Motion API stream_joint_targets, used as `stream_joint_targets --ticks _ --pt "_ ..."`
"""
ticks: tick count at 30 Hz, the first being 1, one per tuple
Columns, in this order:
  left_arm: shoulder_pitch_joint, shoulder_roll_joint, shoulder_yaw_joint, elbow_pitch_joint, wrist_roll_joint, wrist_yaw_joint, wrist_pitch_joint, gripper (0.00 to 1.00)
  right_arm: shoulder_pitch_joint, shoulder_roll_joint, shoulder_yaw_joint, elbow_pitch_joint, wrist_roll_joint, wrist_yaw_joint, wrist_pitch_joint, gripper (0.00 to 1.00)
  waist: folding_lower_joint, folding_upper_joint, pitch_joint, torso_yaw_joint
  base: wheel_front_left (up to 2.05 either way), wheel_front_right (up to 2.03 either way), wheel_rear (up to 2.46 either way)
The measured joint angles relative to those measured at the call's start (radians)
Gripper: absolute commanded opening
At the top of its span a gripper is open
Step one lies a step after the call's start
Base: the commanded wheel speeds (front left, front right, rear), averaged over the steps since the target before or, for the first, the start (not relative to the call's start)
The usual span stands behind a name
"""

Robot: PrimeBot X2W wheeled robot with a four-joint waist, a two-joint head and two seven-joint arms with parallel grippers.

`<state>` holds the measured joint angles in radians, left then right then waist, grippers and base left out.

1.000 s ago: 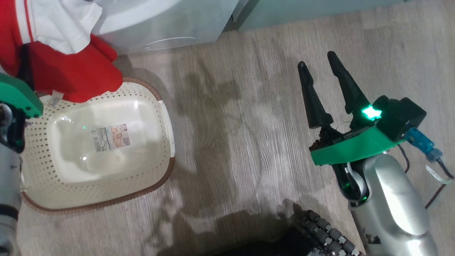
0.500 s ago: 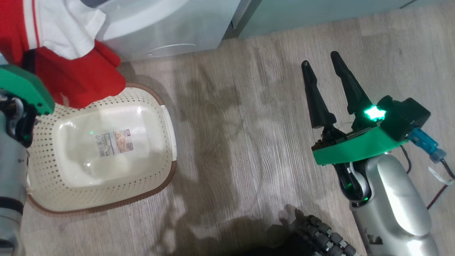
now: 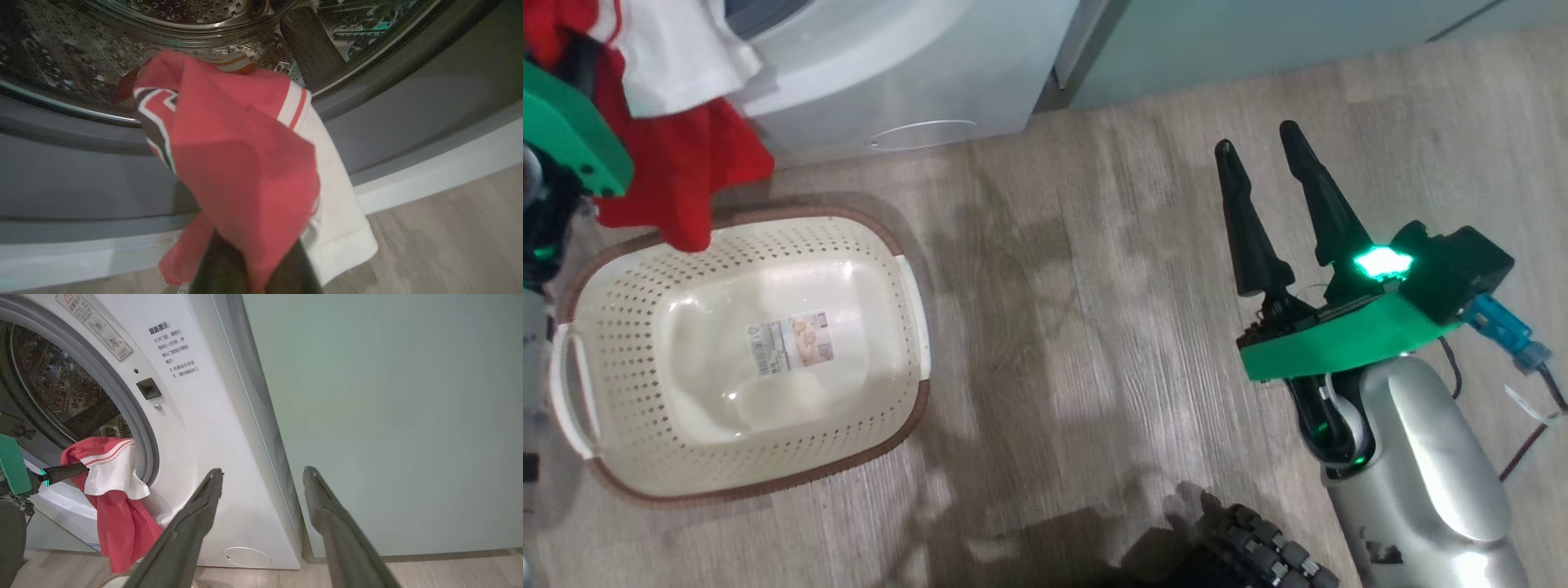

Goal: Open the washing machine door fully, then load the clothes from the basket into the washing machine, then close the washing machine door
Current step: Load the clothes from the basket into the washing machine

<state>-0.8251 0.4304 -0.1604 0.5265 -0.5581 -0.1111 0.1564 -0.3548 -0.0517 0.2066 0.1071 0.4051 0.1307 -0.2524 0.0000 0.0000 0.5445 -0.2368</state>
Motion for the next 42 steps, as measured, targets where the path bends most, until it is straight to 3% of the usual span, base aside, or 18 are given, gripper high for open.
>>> stream_joint_targets --ticks 9,16,34,42 --pt "-0.072 0.055 0.033 -0.060 -0.032 0.054 0.150 0.00 -0.001 0.000 0.036 -0.010 0.049 0.000 0.000 1.00 0.0000 0.0000 0.025 -0.066 0.00 0.00 0.00" --pt "-0.211 0.114 0.081 0.033 -0.032 0.103 0.164 0.00 -0.002 0.000 0.065 -0.030 0.100 0.000 0.000 1.00 0.0000 0.0000 0.080 -0.151 0.00 0.00 0.00" --pt "-0.473 0.195 0.155 0.183 0.012 0.146 -0.106 0.00 -0.005 0.001 0.127 -0.084 0.142 0.000 0.000 1.00 0.0002 0.0000 0.225 -0.272 0.00 0.00 0.00" --pt "-0.540 0.224 0.113 0.238 0.074 0.119 -0.198 0.00 -0.012 0.001 0.136 -0.099 0.151 0.000 0.000 1.00 0.0001 0.0000 0.254 -0.281 0.00 0.00 0.00"
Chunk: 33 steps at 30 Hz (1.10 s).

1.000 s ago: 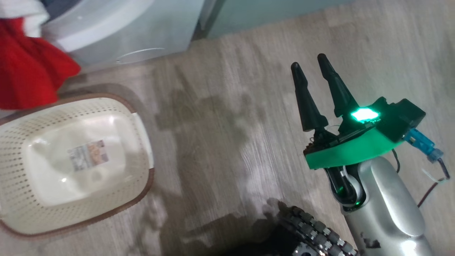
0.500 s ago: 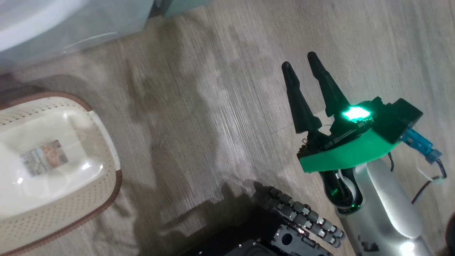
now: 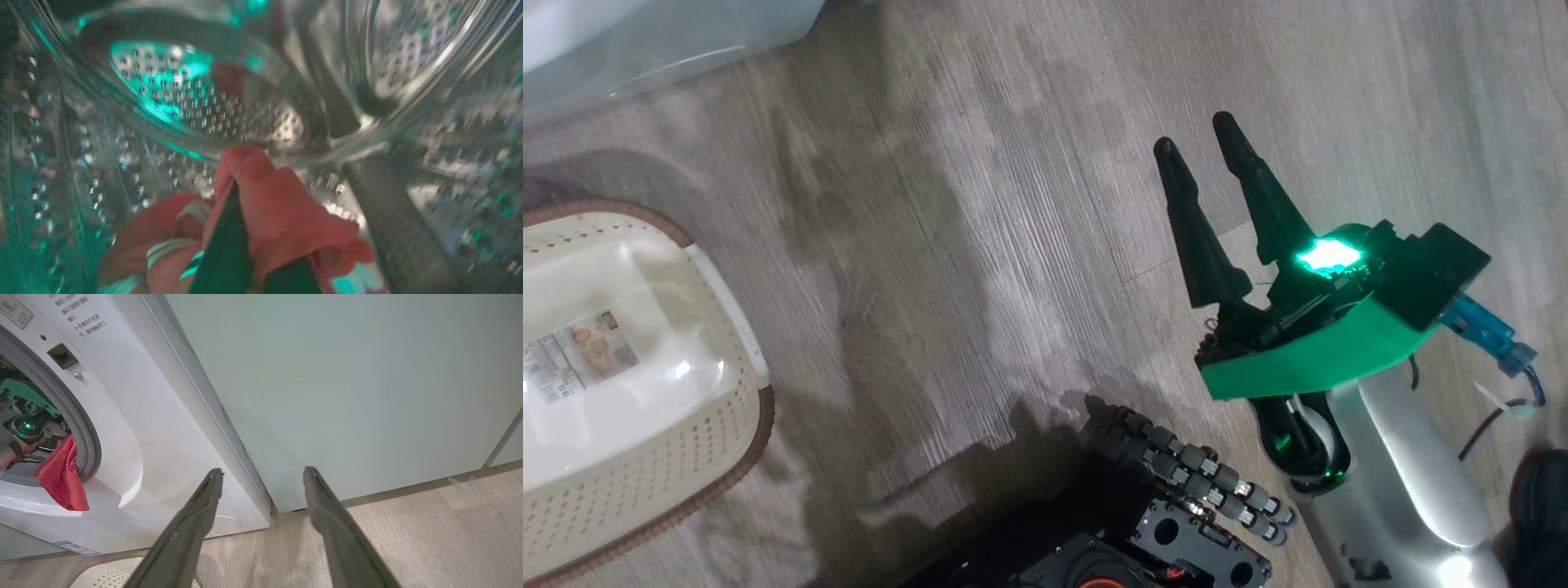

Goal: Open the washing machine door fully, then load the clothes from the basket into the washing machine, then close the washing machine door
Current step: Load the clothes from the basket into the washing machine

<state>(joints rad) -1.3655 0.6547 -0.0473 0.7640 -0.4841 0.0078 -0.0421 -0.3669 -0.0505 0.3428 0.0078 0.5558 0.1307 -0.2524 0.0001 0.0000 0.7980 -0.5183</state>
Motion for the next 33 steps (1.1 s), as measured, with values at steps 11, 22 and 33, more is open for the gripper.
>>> stream_joint_targets --ticks 11,22,33 --pt "0.019 0.009 -0.091 0.072 0.064 -0.031 -0.019 1.00 -0.011 0.000 -0.006 0.006 -0.002 0.000 0.000 1.00 -0.0001 0.0000 -0.011 0.034 0.00 0.00 0.00" --pt "0.142 -0.061 -0.109 0.099 0.048 -0.022 -0.136 1.00 -0.012 0.000 -0.053 0.026 -0.044 0.000 0.000 1.00 -0.0001 0.0000 -0.079 0.084 0.00 0.00 0.00" --pt "0.397 -0.166 -0.099 -0.163 0.025 0.040 -0.207 1.00 0.001 0.000 -0.107 0.044 -0.108 0.000 0.000 1.00 -0.0001 0.0000 -0.158 0.173 0.00 0.00 0.00"
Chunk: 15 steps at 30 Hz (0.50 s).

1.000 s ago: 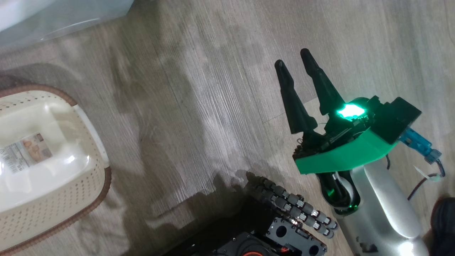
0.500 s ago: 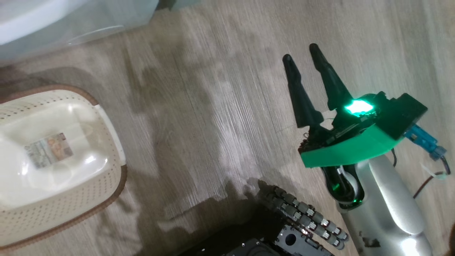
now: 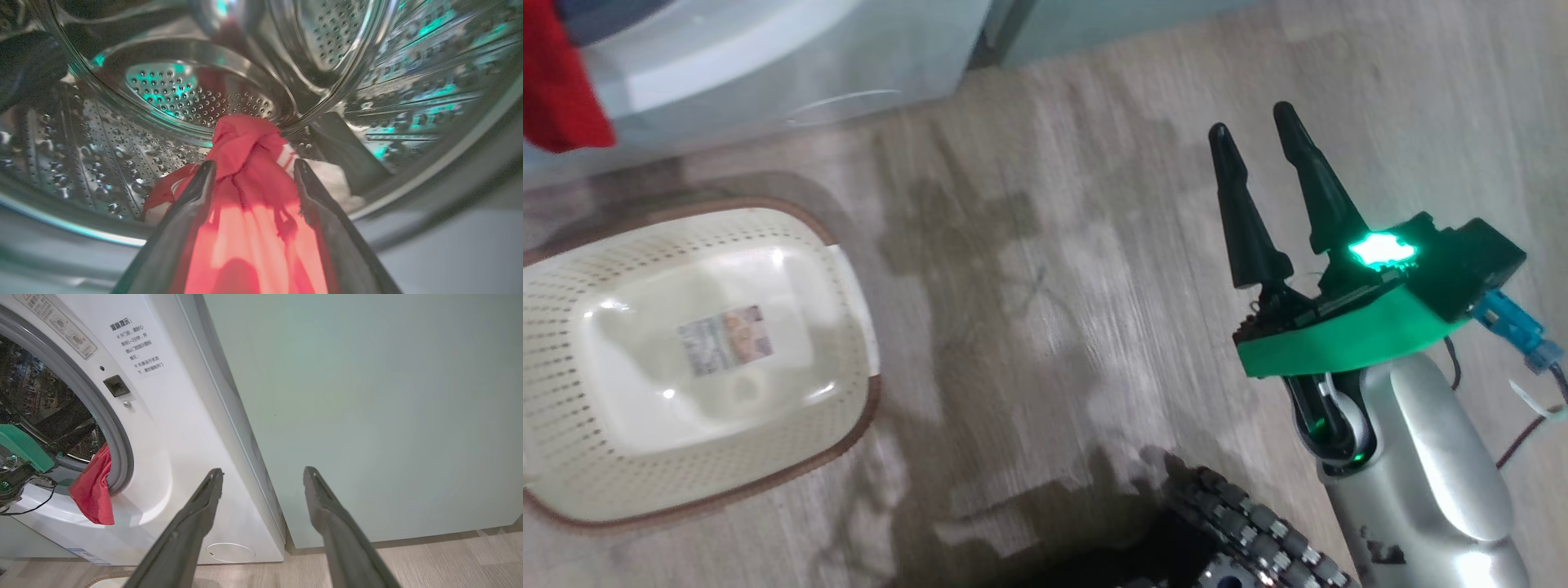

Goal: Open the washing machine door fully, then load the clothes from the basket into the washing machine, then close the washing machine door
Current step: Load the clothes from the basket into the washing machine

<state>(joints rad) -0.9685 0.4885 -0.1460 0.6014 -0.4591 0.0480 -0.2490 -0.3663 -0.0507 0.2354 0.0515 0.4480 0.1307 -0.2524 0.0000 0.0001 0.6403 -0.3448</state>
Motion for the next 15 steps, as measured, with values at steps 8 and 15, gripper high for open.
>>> stream_joint_targets --ticks 8,15 --pt "0.270 -0.051 0.037 -0.324 0.012 0.086 -0.004 1.00 0.010 0.000 -0.032 0.027 -0.049 0.000 0.000 1.00 0.0000 0.0000 -0.056 0.075 0.00 0.00 0.00" --pt "0.480 -0.099 0.053 -0.517 0.046 0.152 -0.008 1.00 0.010 0.000 -0.055 0.058 -0.089 0.000 0.000 1.00 0.0000 0.0000 -0.092 0.128 0.00 0.00 0.00"
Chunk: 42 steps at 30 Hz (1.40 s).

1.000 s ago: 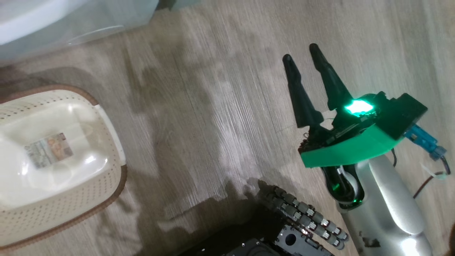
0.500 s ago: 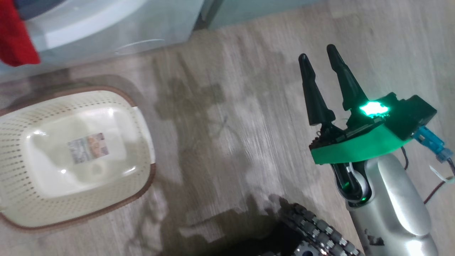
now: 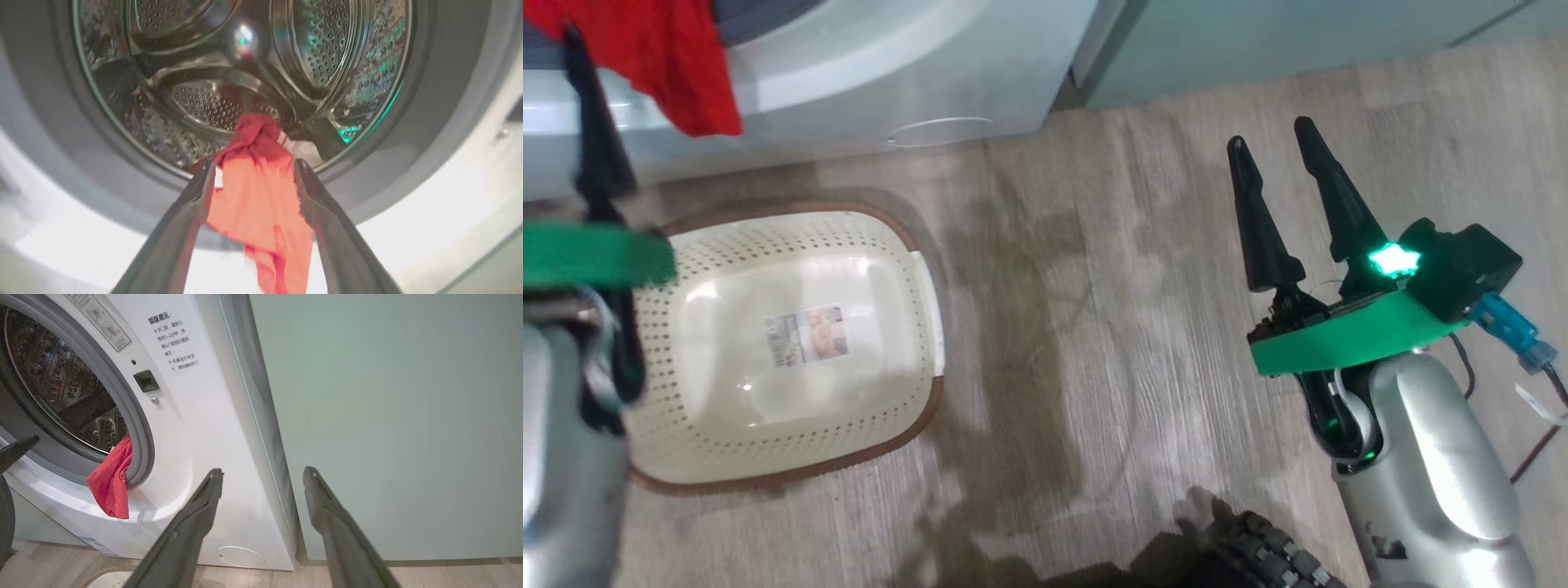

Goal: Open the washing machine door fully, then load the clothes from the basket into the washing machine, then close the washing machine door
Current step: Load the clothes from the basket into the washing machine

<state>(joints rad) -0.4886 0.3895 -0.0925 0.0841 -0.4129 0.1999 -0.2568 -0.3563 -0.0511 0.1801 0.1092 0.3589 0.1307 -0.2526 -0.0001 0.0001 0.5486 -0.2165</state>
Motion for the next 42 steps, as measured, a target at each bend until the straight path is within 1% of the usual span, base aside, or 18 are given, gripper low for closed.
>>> stream_joint_targets --ticks 3,8,13,17,26,37,40,42 --pt "0.079 -0.023 0.000 -0.041 0.010 0.021 0.000 1.00 0.000 0.000 -0.008 0.016 -0.014 0.000 0.000 1.00 0.0000 0.0000 -0.017 0.018 0.00 0.00 0.00" --pt "0.170 -0.051 0.001 -0.084 0.020 0.032 0.000 1.00 0.001 0.000 -0.011 0.045 -0.034 0.000 0.000 1.00 0.0000 0.0000 -0.051 0.040 0.00 0.00 0.00" --pt "0.266 -0.081 0.000 -0.116 0.036 0.031 0.000 1.00 0.013 -0.001 -0.035 0.062 -0.051 0.000 0.000 1.00 0.0000 0.0000 -0.089 0.073 0.00 0.00 0.00" --pt "0.305 -0.087 0.001 -0.125 0.041 0.032 0.000 1.00 0.047 -0.001 -0.038 0.076 -0.057 0.000 0.000 1.00 0.0000 0.0000 -0.112 0.088 0.00 0.00 0.00" --pt "0.321 -0.095 0.002 -0.122 0.045 0.032 0.000 1.00 0.050 -0.001 -0.038 0.085 -0.057 0.000 0.000 1.00 0.0000 0.0000 -0.127 0.092 0.00 0.00 0.00" --pt "0.320 -0.097 0.002 -0.103 0.044 0.030 0.000 1.00 0.050 -0.001 -0.036 0.084 -0.057 0.000 0.000 1.00 0.0000 0.0000 -0.121 0.090 0.00 0.00 0.00" --pt "0.302 -0.095 0.000 -0.080 0.044 0.016 0.011 1.00 0.049 -0.001 -0.036 0.083 -0.057 0.000 0.000 1.00 0.0000 0.0000 -0.112 0.091 0.00 0.00 0.00" --pt "0.263 -0.084 -0.006 -0.059 0.043 -0.004 0.035 1.00 0.048 -0.001 -0.035 0.080 -0.057 0.000 0.000 1.00 0.0000 0.0000 -0.103 0.091 0.00 0.00 0.00"
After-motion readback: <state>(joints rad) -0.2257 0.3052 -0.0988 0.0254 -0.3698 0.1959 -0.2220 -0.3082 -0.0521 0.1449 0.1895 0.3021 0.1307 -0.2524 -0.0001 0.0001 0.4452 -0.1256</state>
